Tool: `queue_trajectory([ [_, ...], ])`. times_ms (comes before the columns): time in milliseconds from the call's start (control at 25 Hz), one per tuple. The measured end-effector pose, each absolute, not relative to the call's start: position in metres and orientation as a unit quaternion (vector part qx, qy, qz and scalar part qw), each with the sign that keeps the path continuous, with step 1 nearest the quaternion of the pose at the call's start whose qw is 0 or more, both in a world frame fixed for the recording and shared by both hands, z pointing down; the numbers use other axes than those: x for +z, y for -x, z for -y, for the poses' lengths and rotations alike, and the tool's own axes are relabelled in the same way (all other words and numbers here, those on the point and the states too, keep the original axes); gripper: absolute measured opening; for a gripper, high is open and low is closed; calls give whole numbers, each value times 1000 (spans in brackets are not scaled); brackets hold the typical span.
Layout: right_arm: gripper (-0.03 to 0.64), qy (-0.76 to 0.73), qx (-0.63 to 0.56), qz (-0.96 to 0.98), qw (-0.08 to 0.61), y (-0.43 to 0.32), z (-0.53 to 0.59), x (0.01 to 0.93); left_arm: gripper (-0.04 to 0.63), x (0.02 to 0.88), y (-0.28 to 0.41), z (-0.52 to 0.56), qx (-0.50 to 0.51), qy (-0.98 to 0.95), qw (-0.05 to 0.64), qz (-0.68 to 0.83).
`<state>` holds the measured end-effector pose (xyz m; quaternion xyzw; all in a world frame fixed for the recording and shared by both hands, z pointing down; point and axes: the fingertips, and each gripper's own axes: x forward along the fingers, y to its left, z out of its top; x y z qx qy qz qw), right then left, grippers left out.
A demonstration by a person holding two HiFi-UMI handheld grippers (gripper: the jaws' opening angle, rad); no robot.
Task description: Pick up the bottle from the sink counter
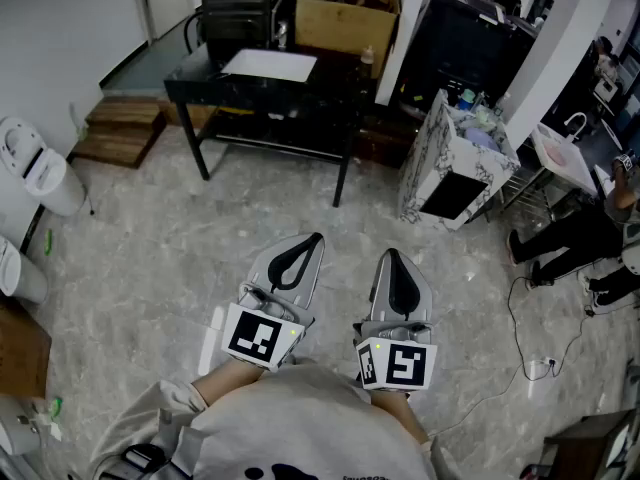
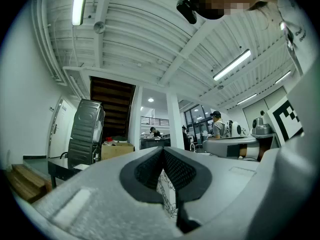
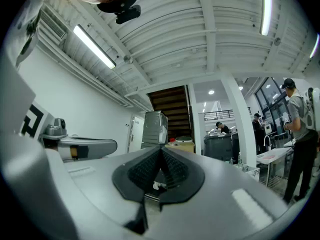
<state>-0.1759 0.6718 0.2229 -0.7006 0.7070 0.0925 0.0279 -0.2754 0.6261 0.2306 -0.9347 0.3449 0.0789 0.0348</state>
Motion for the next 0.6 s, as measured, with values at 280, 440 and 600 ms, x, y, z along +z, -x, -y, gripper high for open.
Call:
queue_trajectory([
  [280, -3, 699, 95, -708, 30, 166, -676, 221, 2, 227, 265, -631, 82, 933, 42, -349],
  [440, -3, 696, 93, -712, 35, 161, -676, 220, 2, 223, 259, -632, 87, 932, 48, -349],
  [600, -2, 688, 86, -719, 45, 155, -676, 222, 2, 227, 251, -632, 82, 931, 45, -353],
])
